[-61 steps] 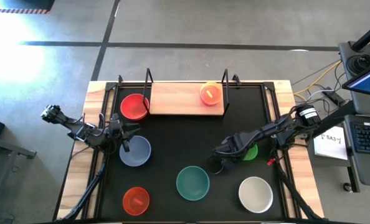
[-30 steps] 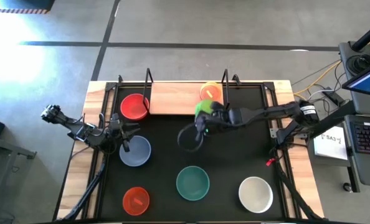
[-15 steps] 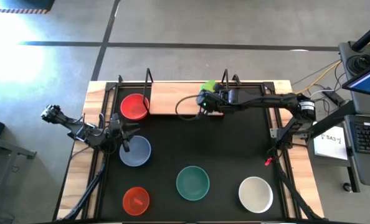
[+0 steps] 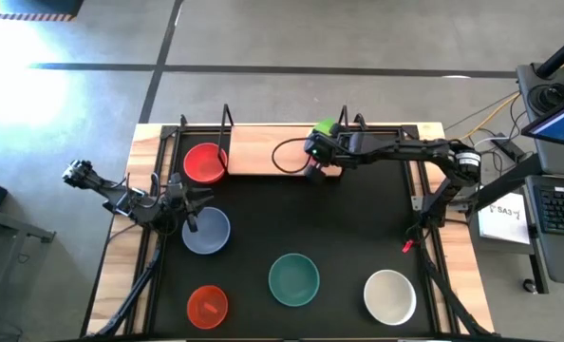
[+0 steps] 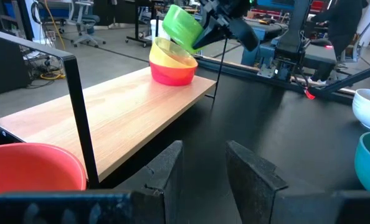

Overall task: Place and stack bowls onto a shelf
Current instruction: Stack the light green bowl on top of the light yellow bowl on the shelf

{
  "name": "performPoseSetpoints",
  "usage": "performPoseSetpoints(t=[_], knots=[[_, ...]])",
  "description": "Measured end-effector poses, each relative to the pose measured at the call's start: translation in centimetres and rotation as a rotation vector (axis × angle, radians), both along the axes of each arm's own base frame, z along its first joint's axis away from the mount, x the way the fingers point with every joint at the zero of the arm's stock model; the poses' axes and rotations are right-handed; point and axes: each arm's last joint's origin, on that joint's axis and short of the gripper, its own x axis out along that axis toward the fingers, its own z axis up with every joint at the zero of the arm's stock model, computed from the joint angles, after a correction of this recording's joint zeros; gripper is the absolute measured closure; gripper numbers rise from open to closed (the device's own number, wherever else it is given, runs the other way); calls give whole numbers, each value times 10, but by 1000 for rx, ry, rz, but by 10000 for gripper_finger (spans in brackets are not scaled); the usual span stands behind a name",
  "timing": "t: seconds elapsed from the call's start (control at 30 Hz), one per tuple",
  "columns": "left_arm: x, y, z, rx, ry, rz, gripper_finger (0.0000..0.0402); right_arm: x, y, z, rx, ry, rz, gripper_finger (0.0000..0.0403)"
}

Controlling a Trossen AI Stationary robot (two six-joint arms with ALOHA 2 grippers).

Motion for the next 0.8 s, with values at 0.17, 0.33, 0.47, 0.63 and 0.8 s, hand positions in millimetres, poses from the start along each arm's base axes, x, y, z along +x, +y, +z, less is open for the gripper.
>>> performPoseSetpoints(t=[0.17,0.33,0.47,0.63,0.8], knots=[[0,0,0,0,0,0,297,-5,-7,-8,1,20,-14,394],[0,0,0,0,0,0,297,-7,-11,-15,13,19,8,394],[0,0,0,0,0,0,297,-6,-11,-22,-6,4,47,394],[0,0,0,0,0,0,297,-5,-11,-28,-9,-19,68,394],[0,0,0,0,0,0,297,-5,-10,-30,-4,-18,71,384]])
